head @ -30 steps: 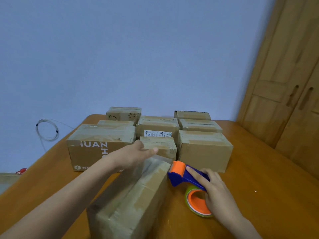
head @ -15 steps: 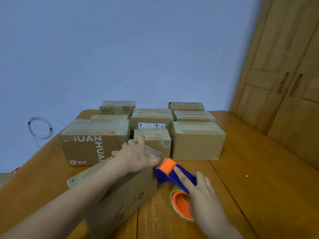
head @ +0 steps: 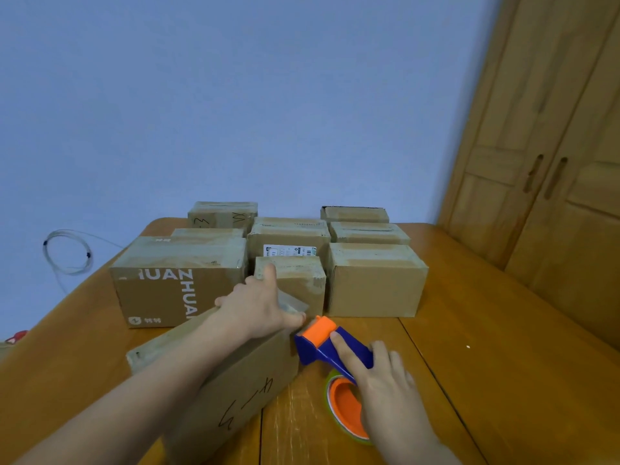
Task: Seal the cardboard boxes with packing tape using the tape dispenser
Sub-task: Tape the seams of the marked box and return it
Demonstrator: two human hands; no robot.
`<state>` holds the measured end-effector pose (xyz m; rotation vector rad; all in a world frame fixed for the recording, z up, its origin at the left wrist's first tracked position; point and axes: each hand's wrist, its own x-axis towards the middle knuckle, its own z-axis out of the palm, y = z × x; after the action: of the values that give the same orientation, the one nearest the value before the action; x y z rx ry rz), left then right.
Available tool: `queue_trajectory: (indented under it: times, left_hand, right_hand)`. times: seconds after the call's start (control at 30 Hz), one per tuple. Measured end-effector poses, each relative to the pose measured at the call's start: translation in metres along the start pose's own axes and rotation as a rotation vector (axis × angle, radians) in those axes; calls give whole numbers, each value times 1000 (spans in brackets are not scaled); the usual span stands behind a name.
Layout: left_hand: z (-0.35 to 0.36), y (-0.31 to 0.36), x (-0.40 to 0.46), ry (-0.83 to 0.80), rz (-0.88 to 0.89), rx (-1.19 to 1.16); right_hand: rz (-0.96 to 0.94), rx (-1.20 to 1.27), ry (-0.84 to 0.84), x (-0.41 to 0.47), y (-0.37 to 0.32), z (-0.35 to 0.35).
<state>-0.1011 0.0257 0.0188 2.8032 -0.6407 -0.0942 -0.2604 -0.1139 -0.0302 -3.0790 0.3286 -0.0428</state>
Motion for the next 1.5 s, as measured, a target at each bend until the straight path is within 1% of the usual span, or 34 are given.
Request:
queue_trajectory:
  times: [0.1,0.33,0.53,0.77,0.97,1.07,1.13,1.2,1.3,1.37,1.43,1.5]
  left_hand:
    - [-3,-1,-2,13,-1,0]
    - [3,-4,-5,42,37,31]
    - [2,4,-16,30,-19,143]
    - [5,6,-10,-1,-48,170]
    - [3,7,-10,-19,-67,177]
    - [1,10,-12,-13,-65,174]
    - [2,10,-17,-11,-43,164]
    - [2,8,-17,3,-17,173]
    - [-1,4,-13,-15,14,160]
    - [-4,1,-12,-36,71,163]
    - [-4,-5,-11,-62,163,179]
    - [-7,-13,-11,-94,274,197]
  right_hand:
    - [10,-82,-21,-2,0,7]
    - [34,-121,-49,-1,5,9]
    - [-47,-160,-74,9,-7,0]
    - [-142,-351,-45,25,-15,-25]
    - [-174,-510,-8,43,-37,-42]
    - [-197,-661,-36,51,-43,-37]
    - [-172,-728,-92,56,-37,-28]
    - [-80,-647,-114,59,-23,-29]
    - [1,-378,-49,61,11,-49]
    - [37,-30,-83,65,37,-53]
    - [130,344,-156,71,57,-42]
    - [245,538,-196,80,74,-23]
